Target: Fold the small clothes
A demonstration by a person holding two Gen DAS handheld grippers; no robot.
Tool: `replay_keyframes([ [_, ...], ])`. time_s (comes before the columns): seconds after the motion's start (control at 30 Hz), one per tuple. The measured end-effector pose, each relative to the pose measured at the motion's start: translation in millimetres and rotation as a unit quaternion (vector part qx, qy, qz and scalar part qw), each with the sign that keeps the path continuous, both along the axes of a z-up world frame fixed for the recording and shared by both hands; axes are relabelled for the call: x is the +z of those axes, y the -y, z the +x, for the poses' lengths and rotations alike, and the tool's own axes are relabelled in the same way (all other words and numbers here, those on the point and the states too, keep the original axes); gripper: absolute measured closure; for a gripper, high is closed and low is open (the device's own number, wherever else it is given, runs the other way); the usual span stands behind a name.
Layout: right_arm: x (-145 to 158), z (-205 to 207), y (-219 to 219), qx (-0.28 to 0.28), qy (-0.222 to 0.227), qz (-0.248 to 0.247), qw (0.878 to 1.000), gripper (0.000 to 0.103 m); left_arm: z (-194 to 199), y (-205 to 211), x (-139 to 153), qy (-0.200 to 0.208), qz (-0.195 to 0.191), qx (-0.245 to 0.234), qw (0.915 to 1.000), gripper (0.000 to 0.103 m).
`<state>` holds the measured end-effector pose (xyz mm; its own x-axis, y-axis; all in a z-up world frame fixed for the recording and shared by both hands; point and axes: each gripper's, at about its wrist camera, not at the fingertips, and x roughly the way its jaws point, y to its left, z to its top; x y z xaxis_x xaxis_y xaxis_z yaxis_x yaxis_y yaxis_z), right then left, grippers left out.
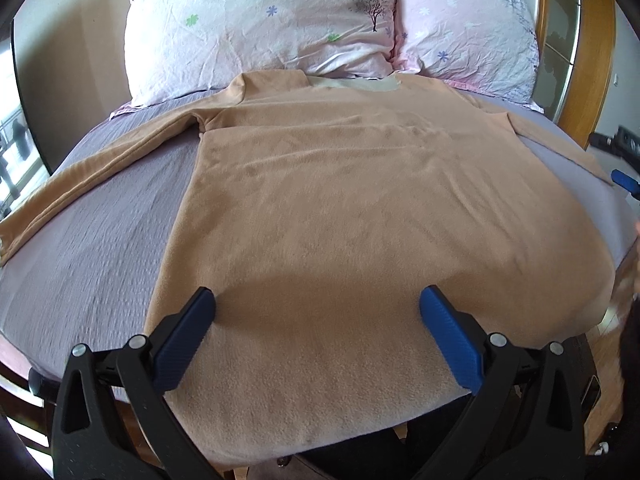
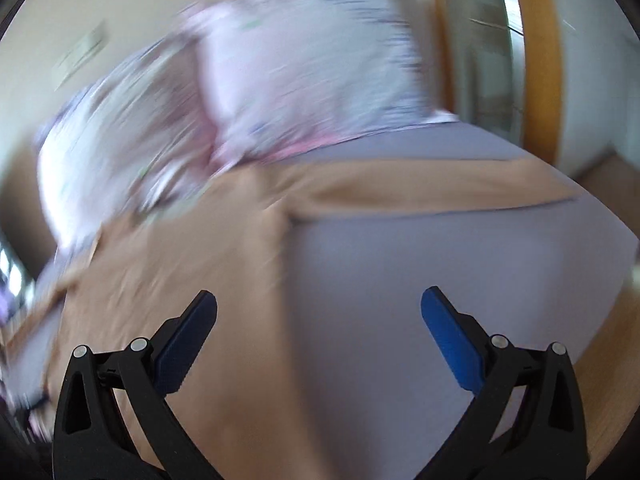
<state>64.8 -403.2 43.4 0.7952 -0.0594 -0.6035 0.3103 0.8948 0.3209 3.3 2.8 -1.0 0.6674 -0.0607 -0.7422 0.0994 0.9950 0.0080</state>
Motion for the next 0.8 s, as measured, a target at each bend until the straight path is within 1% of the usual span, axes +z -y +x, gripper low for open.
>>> replay_keyframes([
  [0.03,-2,7,30,-0.041,-0.011,0.027,0.999,0.018,3,-4,1,0.004,-0.008,-0.003,1.0000,0.002],
  [0.07,-4,13,56,-0.077,-0.022,0.051,0.995,0.037,4,-10,3,0.012,-0.021,-0.006,0.9997,0.002],
  [0.1,-10,21,87,-0.116,-0.041,0.081,0.989,0.042,5,-14,4,0.017,-0.028,-0.007,0.9994,0.002],
  [0.13,-15,26,108,-0.140,-0.050,0.103,0.984,0.042,7,-21,7,0.028,-0.042,-0.006,0.9987,0.002],
  [0.17,-22,33,133,-0.169,-0.058,0.125,0.976,0.046,8,-29,10,0.039,-0.054,-0.002,0.9978,0.002],
  [0.2,-26,35,145,-0.191,-0.065,0.134,0.970,0.050,10,-36,13,0.050,-0.065,0.000,0.9966,0.002],
  [0.27,-35,42,171,-0.228,-0.072,0.162,0.957,0.051,16,-57,19,0.072,-0.098,0.006,0.9926,0.002],
  [0.3,-40,46,180,-0.236,-0.071,0.178,0.953,0.053,22,-71,23,0.080,-0.115,0.013,0.9900,0.002],
  [0.33,-44,50,186,-0.238,-0.071,0.192,0.950,0.054,24,-78,25,0.082,-0.125,0.019,0.9886,0.002],
  [0.37,-50,56,192,-0.240,-0.067,0.204,0.947,0.060,25,-89,27,0.085,-0.136,0.026,0.9867,0.002],
  [0.4,-52,60,195,-0.252,-0.060,0.203,0.944,0.065,27,-99,29,0.088,-0.146,0.032,0.9848,0.002],
  [0.43,-54,64,198,-0.256,-0.056,0.203,0.943,0.068,29,-112,32,0.092,-0.162,0.040,0.9816,0.002],
  [0.47,-56,67,202,-0.257,-0.052,0.206,0.943,0.075,30,-121,33,0.093,-0.175,0.046,0.9791,0.002],
  [0.5,-59,72,203,-0.259,-0.049,0.208,0.942,0.088,31,-130,34,0.094,-0.188,0.052,0.9762,0.002],
  [0.53,-63,74,205,-0.261,-0.048,0.212,0.941,0.096,33,-142,35,0.096,-0.207,0.060,0.9717,0.002],
  [0.57,-64,76,211,-0.258,-0.041,0.218,0.940,0.097,32,-152,35,0.099,-0.224,0.067,0.9673,0.002],
  [0.6,-60,77,210,-0.254,-0.039,0.206,0.944,0.097,30,-162,36,0.103,-0.239,0.074,0.9628,0.002],
  [0.63,-52,75,207,-0.249,-0.032,0.186,0.950,0.098,31,-178,38,0.108,-0.259,0.092,0.9554,0.002],
  [0.67,-36,79,194,-0.231,-0.019,0.150,0.961,0.098,25,-188,38,0.111,-0.269,0.105,0.9508,0.002],
  [0.7,-16,81,175,-0.201,-0.001,0.114,0.973,0.098,25,-202,39,0.114,-0.284,0.126,0.9436,0.002],
  [0.73,1,88,153,-0.167,0.014,0.086,0.982,0.098,24,-213,39,0.117,-0.298,0.145,0.9361,0.002],
  [0.8,40,103,91,-0.076,0.049,0.045,0.995,0.098,22,-237,37,0.118,-0.325,0.182,0.9207,0.002],
])
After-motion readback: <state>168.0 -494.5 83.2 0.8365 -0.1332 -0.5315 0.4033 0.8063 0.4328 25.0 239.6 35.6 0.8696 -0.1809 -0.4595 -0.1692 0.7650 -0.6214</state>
